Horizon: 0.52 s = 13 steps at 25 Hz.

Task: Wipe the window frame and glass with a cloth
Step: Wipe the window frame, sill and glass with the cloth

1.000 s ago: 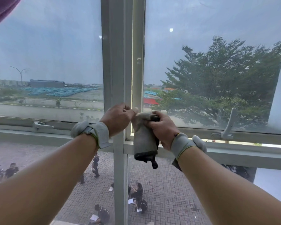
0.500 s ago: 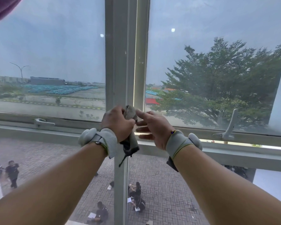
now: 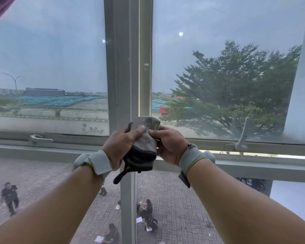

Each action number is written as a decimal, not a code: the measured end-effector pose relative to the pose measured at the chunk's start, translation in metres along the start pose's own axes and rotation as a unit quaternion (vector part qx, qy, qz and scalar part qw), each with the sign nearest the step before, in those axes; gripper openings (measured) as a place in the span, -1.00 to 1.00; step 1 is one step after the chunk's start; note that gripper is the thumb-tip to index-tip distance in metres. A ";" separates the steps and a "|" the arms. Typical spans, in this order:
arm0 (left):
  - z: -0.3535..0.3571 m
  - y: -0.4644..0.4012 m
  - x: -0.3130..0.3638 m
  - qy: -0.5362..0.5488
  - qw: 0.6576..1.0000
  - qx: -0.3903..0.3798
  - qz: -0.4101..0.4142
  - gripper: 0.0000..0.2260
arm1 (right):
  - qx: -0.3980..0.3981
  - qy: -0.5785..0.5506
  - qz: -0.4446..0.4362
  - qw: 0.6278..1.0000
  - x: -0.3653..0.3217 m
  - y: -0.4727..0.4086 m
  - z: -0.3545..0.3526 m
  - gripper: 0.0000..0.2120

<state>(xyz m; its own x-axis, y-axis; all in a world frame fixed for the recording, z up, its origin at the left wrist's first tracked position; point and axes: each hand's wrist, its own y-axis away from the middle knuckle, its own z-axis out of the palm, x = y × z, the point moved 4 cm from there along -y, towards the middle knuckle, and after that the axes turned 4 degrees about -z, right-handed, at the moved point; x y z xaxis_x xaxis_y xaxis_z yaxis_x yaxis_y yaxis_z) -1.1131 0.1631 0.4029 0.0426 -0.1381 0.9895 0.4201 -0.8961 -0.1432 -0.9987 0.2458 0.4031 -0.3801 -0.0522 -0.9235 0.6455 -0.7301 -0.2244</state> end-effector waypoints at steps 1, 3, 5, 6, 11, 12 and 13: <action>0.003 0.002 -0.001 0.033 0.999 -0.011 -0.004 -0.74 | -0.005 0.012 0.003 1.000 0.002 0.001 0.002 -0.85; -0.002 0.001 -0.002 -0.010 0.998 0.045 0.050 -0.81 | 0.008 0.068 0.005 0.998 0.004 0.002 0.002 -0.87; -0.010 0.000 -0.001 -0.190 0.964 0.133 0.128 -0.82 | 0.046 0.143 0.000 0.989 0.001 0.003 -0.007 -0.77; -0.013 0.003 0.001 -0.295 0.926 0.175 0.160 -0.82 | 0.068 0.173 -0.002 0.983 -0.002 0.002 -0.014 -0.72; 0.015 0.009 -0.017 -0.611 0.730 0.192 0.238 -0.78 | 0.117 0.218 -0.012 0.969 -0.013 0.005 -0.031 -0.78; 0.021 0.006 -0.025 -0.645 0.708 0.176 0.230 -0.80 | 0.117 0.223 -0.011 0.968 -0.014 0.005 -0.032 -0.78; 0.025 0.004 -0.034 -0.660 0.698 0.164 0.222 -0.81 | 0.117 0.230 -0.012 0.966 -0.015 0.006 -0.033 -0.77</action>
<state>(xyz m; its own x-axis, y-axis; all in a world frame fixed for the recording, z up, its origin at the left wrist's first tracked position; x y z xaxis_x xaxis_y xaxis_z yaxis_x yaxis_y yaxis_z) -1.0899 0.1749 0.3695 0.9424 0.3327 0.0354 0.2761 -0.7134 -0.6440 -0.9674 0.2654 0.4051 -0.0236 0.2363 -0.9714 0.4515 -0.8644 -0.2212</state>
